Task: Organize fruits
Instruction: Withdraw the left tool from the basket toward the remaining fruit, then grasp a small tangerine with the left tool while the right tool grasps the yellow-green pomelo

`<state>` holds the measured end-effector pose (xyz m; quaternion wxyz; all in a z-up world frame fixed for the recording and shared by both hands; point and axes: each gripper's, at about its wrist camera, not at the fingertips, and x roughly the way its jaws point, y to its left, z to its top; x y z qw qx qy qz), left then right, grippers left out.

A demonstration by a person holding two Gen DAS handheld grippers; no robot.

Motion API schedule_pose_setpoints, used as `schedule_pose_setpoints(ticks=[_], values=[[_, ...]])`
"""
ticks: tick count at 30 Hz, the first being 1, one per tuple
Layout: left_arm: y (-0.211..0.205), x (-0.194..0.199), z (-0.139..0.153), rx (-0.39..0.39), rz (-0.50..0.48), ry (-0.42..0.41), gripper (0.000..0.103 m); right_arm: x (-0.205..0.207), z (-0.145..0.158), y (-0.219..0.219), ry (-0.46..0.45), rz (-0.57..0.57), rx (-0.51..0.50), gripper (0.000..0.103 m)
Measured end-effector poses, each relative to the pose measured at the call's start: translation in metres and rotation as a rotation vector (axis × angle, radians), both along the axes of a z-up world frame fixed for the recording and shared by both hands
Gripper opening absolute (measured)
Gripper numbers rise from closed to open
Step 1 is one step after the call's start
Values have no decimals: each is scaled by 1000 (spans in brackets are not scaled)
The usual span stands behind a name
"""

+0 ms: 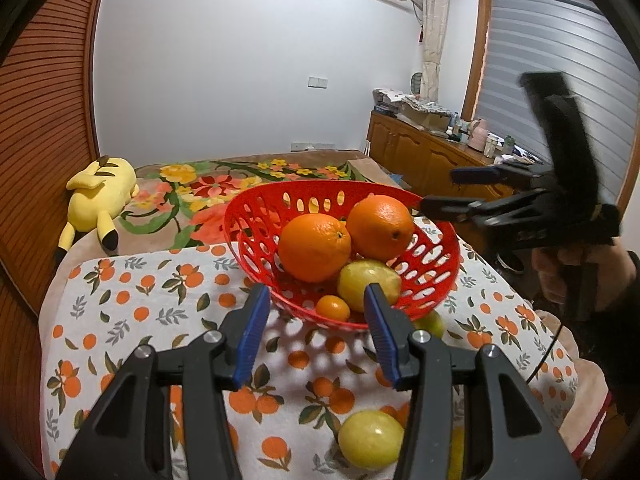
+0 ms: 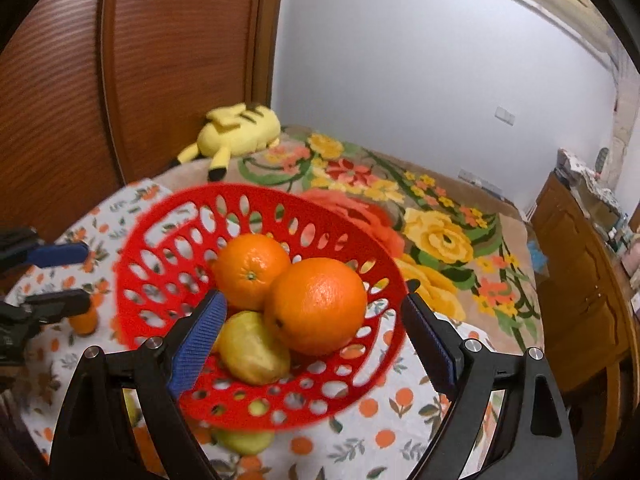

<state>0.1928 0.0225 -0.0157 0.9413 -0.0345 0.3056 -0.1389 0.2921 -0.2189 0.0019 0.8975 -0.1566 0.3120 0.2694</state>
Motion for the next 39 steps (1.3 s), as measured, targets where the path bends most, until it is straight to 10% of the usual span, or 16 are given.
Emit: schedule_pose_setpoints(ticks=[18, 39], values=[[-14, -76, -15, 0, -13, 56, 56, -153, -2, -51, -20, -31, 187, 91], [-45, -131, -70, -40, -71, 156, 56, -194, -71, -66, 77, -63, 236, 78]])
